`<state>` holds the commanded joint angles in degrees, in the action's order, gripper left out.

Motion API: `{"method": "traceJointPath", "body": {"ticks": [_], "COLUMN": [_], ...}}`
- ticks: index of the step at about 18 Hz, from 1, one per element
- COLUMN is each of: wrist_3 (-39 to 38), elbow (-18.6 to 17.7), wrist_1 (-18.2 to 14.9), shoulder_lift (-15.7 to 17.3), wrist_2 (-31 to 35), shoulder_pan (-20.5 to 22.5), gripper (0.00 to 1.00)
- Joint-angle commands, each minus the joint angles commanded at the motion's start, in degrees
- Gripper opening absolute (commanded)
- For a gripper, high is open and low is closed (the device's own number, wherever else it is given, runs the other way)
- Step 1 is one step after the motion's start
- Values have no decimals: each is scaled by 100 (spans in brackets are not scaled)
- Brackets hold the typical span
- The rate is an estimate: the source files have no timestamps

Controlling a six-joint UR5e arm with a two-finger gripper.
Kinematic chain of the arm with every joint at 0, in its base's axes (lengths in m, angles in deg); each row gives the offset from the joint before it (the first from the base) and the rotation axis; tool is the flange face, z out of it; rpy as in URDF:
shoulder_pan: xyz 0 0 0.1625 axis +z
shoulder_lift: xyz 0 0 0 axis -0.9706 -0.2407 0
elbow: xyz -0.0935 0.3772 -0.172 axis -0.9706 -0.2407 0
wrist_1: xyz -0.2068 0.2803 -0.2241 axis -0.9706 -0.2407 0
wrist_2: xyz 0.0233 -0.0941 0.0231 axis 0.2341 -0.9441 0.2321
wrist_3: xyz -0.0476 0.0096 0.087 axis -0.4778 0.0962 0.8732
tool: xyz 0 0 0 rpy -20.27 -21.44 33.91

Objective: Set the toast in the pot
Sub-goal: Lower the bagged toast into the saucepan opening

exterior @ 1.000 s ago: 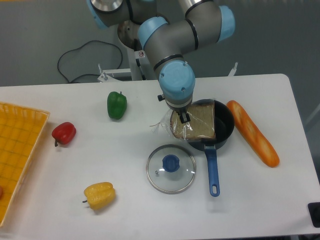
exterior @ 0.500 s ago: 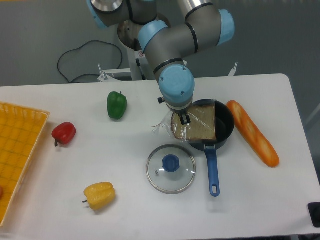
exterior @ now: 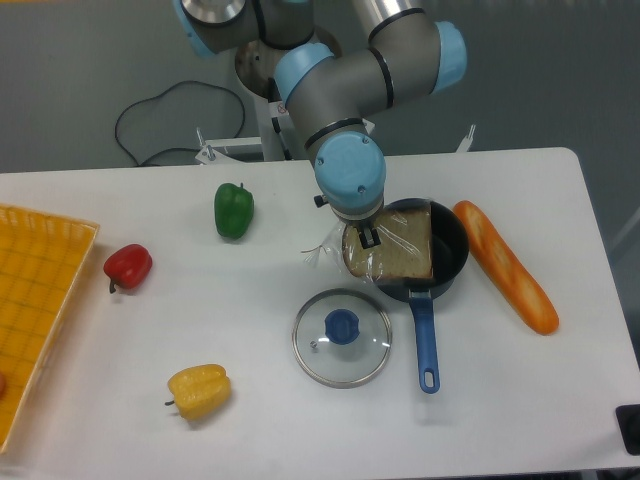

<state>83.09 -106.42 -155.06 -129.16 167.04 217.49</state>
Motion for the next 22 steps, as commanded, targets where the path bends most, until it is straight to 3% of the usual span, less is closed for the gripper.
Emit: {"method": "traceJointPath", "body": {"ticks": [22], "wrist_3": [9], "elbow": [-70], "wrist_1": [0], "shoulder_lift": [-18], "wrist_2": [228], "shoulder_pan": [53], "gripper": [4]}}
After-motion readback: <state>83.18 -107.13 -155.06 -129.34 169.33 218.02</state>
